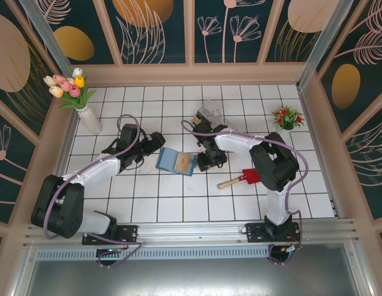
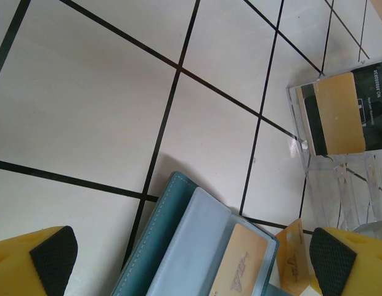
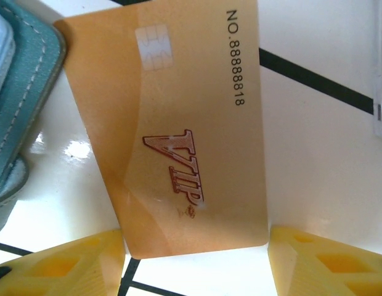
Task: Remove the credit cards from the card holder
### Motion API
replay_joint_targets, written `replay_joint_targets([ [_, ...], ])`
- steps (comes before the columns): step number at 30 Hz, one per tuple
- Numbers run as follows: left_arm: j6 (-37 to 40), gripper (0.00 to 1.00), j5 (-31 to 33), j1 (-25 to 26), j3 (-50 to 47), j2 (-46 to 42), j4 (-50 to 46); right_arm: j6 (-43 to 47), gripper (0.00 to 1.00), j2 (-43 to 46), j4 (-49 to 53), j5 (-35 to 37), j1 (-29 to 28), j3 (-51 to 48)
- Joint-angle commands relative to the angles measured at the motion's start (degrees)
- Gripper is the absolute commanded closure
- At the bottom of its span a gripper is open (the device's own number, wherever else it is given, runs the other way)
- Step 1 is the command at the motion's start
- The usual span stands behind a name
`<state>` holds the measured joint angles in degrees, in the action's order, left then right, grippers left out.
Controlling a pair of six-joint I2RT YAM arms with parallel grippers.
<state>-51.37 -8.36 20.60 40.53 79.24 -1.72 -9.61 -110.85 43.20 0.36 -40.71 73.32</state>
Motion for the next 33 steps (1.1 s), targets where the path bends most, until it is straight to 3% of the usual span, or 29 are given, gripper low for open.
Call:
replay_joint_targets([
  [1, 1.12, 0.02, 0.08, -0.38, 0.25, 0.20, -0.16, 0.25, 0.40, -3.42, -0.40, 0.80, 0.45, 0.21],
  [6, 1.28, 0.02, 0.10, -0.36, 0.12, 0.21, -0.13, 0.20, 0.44, -3.89, -0.49, 0.92, 0.46, -0.41],
  [19, 1.16, 0.02, -0.76, -0.38, 0.51, 0.87, 0.34, -0.40, 0.42, 1.78, 1.88, 1.49, 0.61, 0.99],
  [33, 0.59, 0.01, -5.68, -0.29, 0.94, 3.13, 3.58, -0.35, 0.42, 4.97, 1.74, 0.75, 1.24, 1.06],
])
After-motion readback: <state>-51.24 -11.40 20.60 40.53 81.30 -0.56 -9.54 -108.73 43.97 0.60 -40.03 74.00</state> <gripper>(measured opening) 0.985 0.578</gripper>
